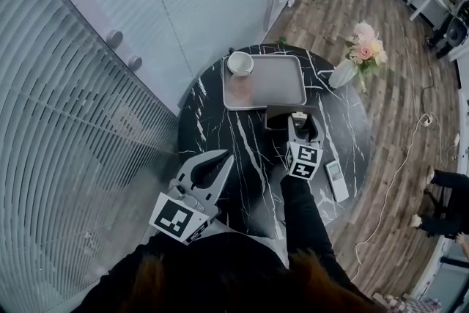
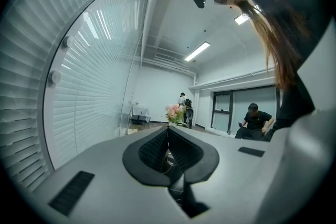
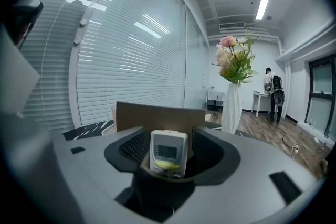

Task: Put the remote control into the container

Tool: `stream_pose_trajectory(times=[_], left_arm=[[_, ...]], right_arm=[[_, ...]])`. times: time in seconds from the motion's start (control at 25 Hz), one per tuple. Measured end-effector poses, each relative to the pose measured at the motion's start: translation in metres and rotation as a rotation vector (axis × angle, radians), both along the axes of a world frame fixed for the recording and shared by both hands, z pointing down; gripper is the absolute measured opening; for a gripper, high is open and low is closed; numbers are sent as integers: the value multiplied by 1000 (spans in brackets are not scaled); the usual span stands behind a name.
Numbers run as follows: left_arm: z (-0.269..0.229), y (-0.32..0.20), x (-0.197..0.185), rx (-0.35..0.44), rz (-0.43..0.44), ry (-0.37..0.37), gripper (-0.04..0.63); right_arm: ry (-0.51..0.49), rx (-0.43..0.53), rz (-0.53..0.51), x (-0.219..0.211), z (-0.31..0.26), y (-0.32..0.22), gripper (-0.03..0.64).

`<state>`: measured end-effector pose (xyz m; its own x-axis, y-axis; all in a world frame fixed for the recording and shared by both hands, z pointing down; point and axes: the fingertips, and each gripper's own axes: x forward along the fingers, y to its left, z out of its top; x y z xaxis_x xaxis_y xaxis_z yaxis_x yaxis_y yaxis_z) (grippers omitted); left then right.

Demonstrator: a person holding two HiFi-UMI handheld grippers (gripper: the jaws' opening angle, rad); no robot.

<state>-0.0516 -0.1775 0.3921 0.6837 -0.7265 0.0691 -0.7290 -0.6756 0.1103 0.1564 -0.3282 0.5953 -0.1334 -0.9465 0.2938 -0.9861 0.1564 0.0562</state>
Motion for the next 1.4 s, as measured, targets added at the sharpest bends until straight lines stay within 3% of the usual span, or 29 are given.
stream_pose_trajectory(times=[0.16, 0.32, 0.4, 0.84, 1.08, 1.4], left_arm=[[-3, 2, 2, 6, 4, 4, 9], [-7, 3, 5, 17, 10, 7, 9], [-7, 5, 7, 21, 10, 7, 9], [-9, 9, 10, 41, -1, 16, 9], [-5, 10, 14, 56, -5, 22, 9], [0, 20, 21, 65, -6, 28, 9]], right_arm=[[-29, 43, -24, -1, -18, 2, 239], [-51, 76, -40, 0, -31, 4, 69], [-64, 105, -55, -1, -40, 5, 31], [-140, 303, -117, -6, -140, 51, 17], [-169, 311, -117, -7, -162, 86, 17], [-185, 246, -130, -13, -174, 137, 17]])
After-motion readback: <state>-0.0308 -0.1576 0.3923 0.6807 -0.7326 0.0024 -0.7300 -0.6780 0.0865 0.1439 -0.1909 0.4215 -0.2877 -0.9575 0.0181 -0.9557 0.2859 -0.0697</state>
